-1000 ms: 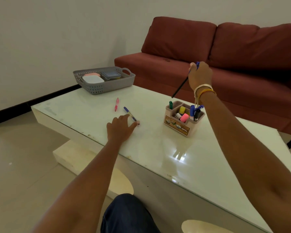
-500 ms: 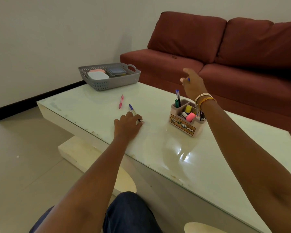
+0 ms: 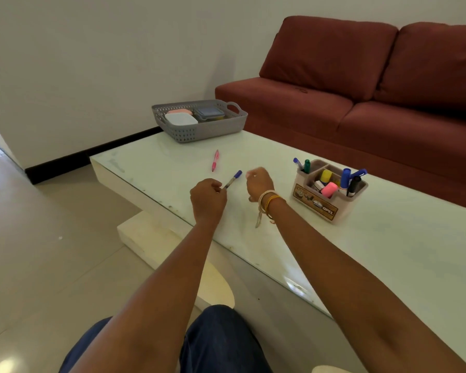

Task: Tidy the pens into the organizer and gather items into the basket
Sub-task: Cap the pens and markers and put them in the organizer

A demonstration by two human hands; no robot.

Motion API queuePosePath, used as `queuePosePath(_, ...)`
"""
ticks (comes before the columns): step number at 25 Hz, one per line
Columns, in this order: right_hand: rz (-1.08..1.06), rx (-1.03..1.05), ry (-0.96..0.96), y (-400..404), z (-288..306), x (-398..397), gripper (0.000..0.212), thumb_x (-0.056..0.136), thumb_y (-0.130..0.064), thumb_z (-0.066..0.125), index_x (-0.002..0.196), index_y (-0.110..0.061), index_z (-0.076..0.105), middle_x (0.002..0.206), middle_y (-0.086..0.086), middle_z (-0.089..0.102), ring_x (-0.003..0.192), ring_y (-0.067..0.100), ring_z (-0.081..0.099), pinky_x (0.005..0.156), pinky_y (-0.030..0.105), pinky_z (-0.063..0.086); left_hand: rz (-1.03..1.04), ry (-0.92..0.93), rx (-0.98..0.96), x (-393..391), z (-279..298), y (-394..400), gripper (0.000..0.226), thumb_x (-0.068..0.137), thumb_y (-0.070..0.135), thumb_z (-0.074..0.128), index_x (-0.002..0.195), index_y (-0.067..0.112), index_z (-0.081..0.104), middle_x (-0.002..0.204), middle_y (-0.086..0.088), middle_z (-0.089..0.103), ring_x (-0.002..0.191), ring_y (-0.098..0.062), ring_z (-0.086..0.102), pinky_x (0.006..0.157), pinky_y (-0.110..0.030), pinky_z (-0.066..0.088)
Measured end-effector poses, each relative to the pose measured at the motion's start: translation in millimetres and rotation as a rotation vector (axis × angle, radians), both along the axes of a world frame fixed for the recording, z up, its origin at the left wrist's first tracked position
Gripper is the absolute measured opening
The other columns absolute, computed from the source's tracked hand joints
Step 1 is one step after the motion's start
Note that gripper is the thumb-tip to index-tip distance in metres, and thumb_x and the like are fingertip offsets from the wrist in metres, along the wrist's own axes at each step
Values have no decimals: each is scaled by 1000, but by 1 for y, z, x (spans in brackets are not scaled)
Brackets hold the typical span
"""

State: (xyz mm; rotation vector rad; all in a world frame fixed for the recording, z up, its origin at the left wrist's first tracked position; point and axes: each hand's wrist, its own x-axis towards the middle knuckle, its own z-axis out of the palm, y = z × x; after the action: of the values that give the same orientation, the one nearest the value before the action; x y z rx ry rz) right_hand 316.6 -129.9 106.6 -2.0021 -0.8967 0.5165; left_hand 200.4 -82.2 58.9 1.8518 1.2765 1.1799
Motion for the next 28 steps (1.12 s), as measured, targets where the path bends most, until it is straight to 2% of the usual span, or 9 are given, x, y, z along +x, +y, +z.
queuePosePath(2,-25,-125,116,13,-8,-8,35,100,-17,39,127,2,50,119,22,59,81,27,54,54,30,48,12,-60,-42,-2,1,2,17,76,13,72,92,9,75,88,-6,74,81,-17,69,77,-22,53)
queuePosePath(5,-100,-40,317,28,-7,-4,37,98,-37,46,114,-4,54,80,9,55,53,19,48,39,25,41,-9,-170,-109,0,1,7,15,74,16,77,89,12,76,85,-4,75,75,-13,70,77,-27,58)
queuePosePath(7,-87,6,443,35,-6,2,38,97,-35,48,110,-1,60,64,3,46,45,15,40,33,18,36,-67,-164,-120,3,1,7,15,75,22,77,88,16,76,81,0,75,71,-12,70,74,-32,60)
queuePosePath(10,-173,121,470,38,-11,9,32,98,-30,47,101,-3,64,63,0,48,46,14,42,31,15,37,-93,-20,-95,8,4,6,16,82,35,68,90,24,75,87,6,74,79,-11,69,72,-27,54)
queuePosePath(12,-209,204,396,37,-14,12,32,99,-32,44,95,-6,62,65,-2,49,52,14,46,31,14,38,-31,79,-77,12,4,13,18,89,31,60,97,21,73,100,2,71,90,-16,66,74,-25,46)
queuePosePath(16,-122,297,232,33,-24,10,33,100,-33,44,95,-5,61,67,-5,51,58,10,49,33,12,41,109,230,48,19,8,39,25,97,23,51,115,11,62,113,-11,53,93,-28,63,76,-33,49)
queuePosePath(21,-129,372,158,39,-32,14,35,99,-32,47,88,-1,60,66,-4,53,55,11,49,37,15,45,54,583,181,35,3,78,42,93,43,52,122,12,54,117,-10,53,108,-27,53,84,-37,45)
queuePosePath(25,-151,377,73,48,-36,13,30,98,-32,48,86,-6,58,83,5,61,61,7,52,72,35,57,88,536,166,41,0,89,31,97,32,49,110,9,64,110,-10,56,100,-25,56,77,-33,45)
queuePosePath(28,-155,382,54,48,-34,11,31,99,-31,47,85,-5,57,83,7,61,61,7,52,77,37,57,122,398,111,40,3,89,27,96,24,48,102,8,69,101,-8,66,93,-25,62,74,-33,49)
